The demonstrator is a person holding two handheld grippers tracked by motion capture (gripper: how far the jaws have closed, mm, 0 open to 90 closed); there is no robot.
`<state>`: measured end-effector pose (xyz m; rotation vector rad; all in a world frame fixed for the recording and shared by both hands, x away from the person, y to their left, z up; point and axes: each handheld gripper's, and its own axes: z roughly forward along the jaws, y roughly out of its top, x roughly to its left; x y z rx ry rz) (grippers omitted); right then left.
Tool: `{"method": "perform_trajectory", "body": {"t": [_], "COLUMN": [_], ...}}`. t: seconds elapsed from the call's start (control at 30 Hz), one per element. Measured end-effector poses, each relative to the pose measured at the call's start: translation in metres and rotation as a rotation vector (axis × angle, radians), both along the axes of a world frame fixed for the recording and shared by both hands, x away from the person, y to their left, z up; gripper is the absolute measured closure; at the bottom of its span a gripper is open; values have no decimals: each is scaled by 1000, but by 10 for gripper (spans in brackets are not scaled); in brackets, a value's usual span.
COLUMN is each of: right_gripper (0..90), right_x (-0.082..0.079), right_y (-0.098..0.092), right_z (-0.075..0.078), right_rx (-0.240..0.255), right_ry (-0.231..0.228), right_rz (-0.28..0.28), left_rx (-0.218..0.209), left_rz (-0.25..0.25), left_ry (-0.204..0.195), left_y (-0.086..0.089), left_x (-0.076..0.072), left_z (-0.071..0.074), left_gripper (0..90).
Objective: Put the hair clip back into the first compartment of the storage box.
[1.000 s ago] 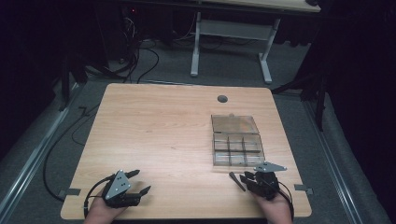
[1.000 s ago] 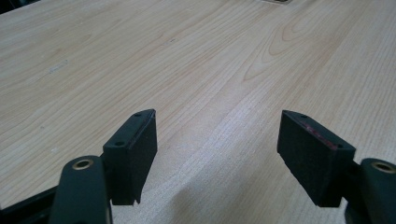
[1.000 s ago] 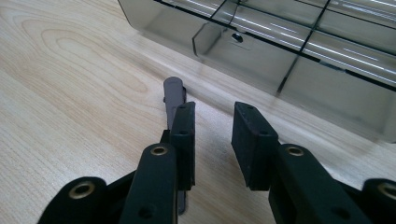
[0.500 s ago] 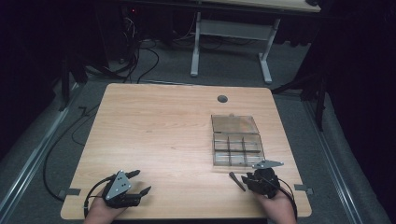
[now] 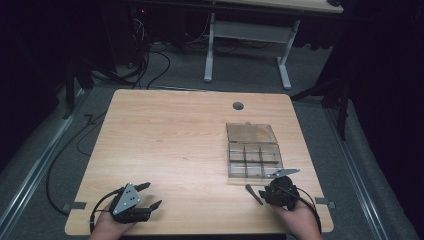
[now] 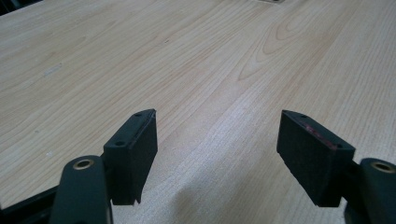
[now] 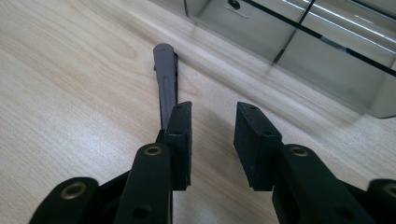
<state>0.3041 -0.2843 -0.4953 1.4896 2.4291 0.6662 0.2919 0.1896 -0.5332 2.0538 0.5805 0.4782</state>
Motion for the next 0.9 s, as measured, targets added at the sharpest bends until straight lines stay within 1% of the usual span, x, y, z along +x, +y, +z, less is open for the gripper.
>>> {"method": "perform_trajectory", "body": {"t": [0.03,0.1,0.13,0.17,0.2,0.33,0.37,0.43,0.5,0.57,0.7,0.77,0.8,0.83,0.9], "right_gripper": [673,673,673,673,673,672,669,669,667,666,665,661,661,657,654], "right_x": [1,2,4,4,4,7,9,9,11,11,13,14,14,15,15], "right_y": [1,1,2,3,3,5,6,7,8,8,9,10,10,11,12], "right_z": [1,1,2,2,2,3,4,4,5,6,6,6,6,6,7], "right_rx": [-13,-14,-25,-30,-30,-53,-58,-60,-75,-74,-84,-90,-90,-101,-106], "right_ry": [9,16,35,43,43,85,106,113,132,137,161,180,180,193,197], "right_rz": [11,12,17,20,20,43,49,51,64,67,80,86,86,91,93], "left_rx": [0,0,0,0,0,2,2,2,2,2,2,2,2,2,2], "left_rz": [-1,-2,-3,-3,-3,-5,-6,-6,-7,-8,-10,-11,-11,-12,-12], "left_ry": [0,0,0,1,1,1,1,1,0,1,2,2,2,2,2], "left_y": [0,0,0,0,0,0,0,0,0,0,0,0,0,0,0], "left_x": [0,0,0,0,0,0,0,0,0,0,0,0,0,0,0], "left_z": [0,0,0,0,0,0,0,0,0,0,0,0,0,0,0], "left_gripper": [293,293,293,293,293,293,293,293,293,293,293,293,293,293,293]}}
